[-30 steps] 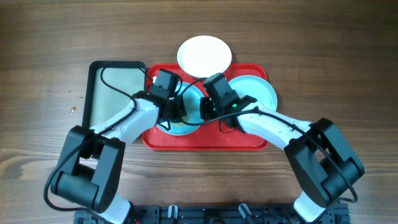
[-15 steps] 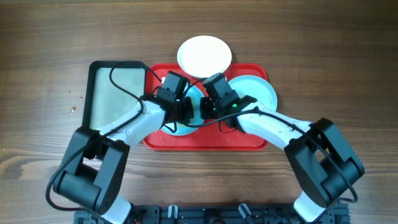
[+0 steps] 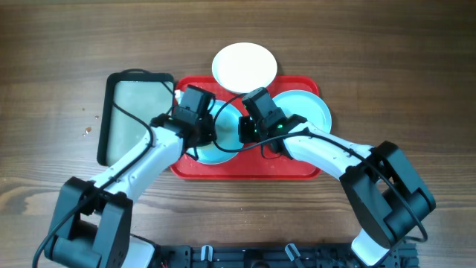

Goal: Clean dirty plates on tray and stack at the side
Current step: 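Scrub the blue plate surface with the sponge in the left gripper, then return the sponge with the left gripper to the black water tray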

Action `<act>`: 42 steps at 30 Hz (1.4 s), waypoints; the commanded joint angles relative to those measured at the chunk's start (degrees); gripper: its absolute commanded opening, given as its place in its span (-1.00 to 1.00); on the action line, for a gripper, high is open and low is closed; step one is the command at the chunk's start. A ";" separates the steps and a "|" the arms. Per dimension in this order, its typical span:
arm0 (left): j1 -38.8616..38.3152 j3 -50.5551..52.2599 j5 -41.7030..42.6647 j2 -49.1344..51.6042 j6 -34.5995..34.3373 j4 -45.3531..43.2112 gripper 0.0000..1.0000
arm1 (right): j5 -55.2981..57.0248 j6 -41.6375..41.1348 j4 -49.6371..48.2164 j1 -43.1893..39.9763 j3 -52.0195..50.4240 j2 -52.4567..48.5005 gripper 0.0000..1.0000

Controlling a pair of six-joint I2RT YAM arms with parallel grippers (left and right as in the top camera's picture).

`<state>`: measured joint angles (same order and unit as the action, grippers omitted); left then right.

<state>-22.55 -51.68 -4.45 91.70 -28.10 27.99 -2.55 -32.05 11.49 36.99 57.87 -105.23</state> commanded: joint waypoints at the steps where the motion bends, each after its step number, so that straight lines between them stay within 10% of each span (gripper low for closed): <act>1: 2.49 0.26 -1.64 -0.59 0.92 0.79 -0.92 | -0.48 0.44 -0.28 0.17 0.13 -1.29 -0.91; 17: 2.62 0.37 -1.05 7.89 0.66 -0.76 -0.92 | -0.48 0.55 -0.28 0.17 0.13 -1.29 -0.91; 42: 2.60 0.13 23.28 7.63 5.22 -6.80 -0.92 | -0.48 0.55 -0.31 0.17 0.13 -1.29 -0.81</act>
<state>-19.64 -51.96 14.48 99.55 -26.50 21.63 -2.50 -31.99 11.51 36.93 57.87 -105.23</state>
